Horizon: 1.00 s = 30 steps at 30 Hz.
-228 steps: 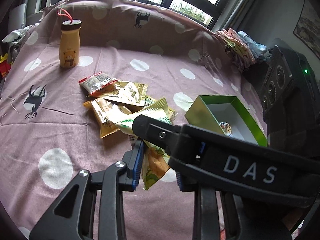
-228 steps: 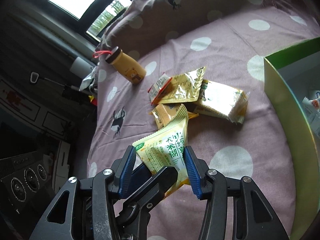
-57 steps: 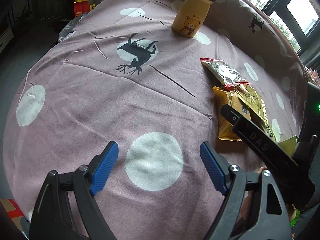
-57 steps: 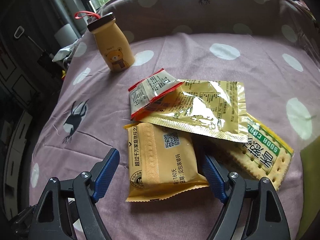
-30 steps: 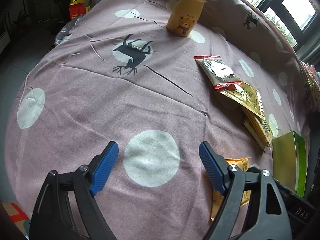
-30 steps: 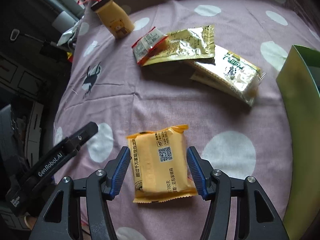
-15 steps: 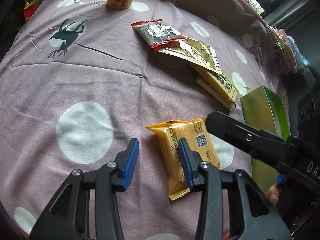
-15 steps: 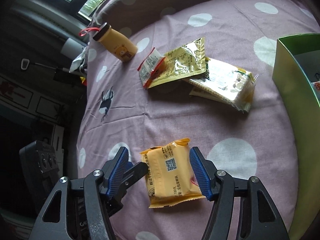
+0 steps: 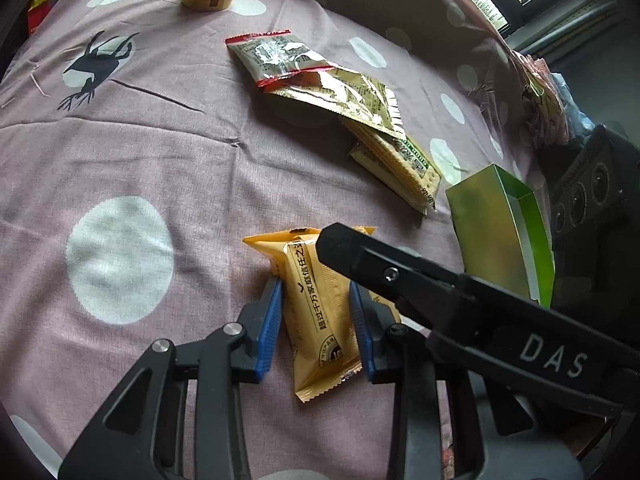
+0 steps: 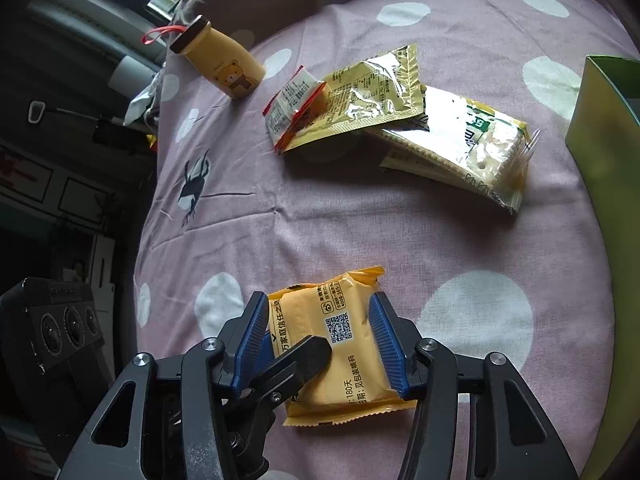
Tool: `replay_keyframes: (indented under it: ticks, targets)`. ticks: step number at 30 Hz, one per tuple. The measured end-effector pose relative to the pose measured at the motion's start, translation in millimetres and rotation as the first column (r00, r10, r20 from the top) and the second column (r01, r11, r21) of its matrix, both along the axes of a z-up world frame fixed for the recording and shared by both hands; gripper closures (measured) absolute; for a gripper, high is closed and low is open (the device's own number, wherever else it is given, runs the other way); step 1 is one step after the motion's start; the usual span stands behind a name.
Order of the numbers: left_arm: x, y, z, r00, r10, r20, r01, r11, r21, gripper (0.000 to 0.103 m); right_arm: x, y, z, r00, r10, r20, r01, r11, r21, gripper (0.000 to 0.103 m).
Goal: Organize snacks
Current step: 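Carry the biscuit bag with the right gripper over the green box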
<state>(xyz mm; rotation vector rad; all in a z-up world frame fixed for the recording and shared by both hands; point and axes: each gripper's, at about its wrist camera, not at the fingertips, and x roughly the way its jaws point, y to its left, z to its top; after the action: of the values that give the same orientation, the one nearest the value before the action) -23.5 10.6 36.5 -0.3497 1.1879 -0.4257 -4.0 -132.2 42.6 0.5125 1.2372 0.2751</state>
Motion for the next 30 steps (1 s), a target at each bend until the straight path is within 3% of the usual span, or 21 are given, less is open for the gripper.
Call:
replay_keyframes:
  ticks: [4,9,17,22,27,30]
  targets:
    - [-8,-4,21,0.994,-0.003,0.107,0.006,1.000,-0.027,0.071,-9,-5,22,0.997,-0.016,0.082,0.017,1.000,-0.011,0.048]
    - [-21,-18,51,0.970,-0.020,0.243,0.034,0.998,-0.055,0.071,-26,-16,59,0.977,-0.051,0.206,0.058,0.998,-0.031,0.048]
    - [-39,-55,94,0.898,-0.063,0.435,0.100,0.993,-0.063,0.071,-58,-42,113,0.912,-0.112,0.395,0.154,0.985,-0.077,0.048]
    - [-39,-93,110,0.865,-0.147,0.480,0.206,0.976,-0.071,0.071,-78,-81,133,0.858,-0.220,0.464,0.275,0.960,-0.054,0.048]
    - [-42,-139,118,0.819,-0.249,0.517,0.309,0.950,-0.032,0.071,-95,-123,140,0.804,-0.340,0.488,0.396,0.918,-0.012,0.048]
    - [-42,-161,113,0.812,-0.293,0.504,0.360,0.932,-0.037,0.071,-102,-143,138,0.790,-0.379,0.481,0.443,0.896,-0.022,0.048]
